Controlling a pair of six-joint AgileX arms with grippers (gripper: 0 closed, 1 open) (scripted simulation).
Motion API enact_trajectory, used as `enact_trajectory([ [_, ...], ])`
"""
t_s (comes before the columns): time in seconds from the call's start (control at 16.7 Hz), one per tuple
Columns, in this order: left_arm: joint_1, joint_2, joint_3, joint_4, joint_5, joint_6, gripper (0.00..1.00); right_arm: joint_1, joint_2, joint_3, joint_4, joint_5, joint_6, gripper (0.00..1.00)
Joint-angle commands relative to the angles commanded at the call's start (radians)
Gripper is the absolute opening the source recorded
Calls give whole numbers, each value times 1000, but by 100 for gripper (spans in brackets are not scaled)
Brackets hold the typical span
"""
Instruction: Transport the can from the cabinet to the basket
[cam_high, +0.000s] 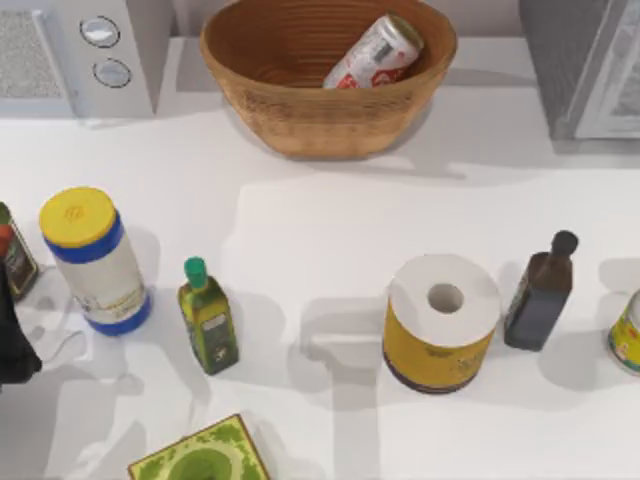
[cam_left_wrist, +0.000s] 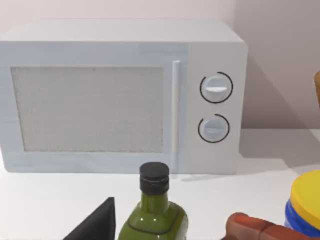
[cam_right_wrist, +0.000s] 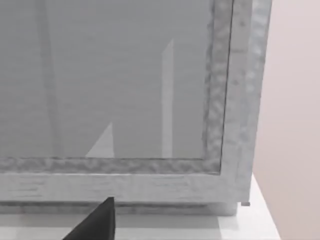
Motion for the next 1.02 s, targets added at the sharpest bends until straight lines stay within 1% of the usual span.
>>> enact_trajectory([
  [0.18,0,0,0,0,0,0,100,3,-17,78,-91,-1,9,100],
  [0.36,0,0,0,0,0,0,100,3,-43,219,-258,0,21,100],
  [0.54,0,0,0,0,0,0,100,-1,-74,404,-475,1,30,100],
  [1.02,0,0,0,0,0,0,100,-13,-154,971,-1130,-7,27,100],
])
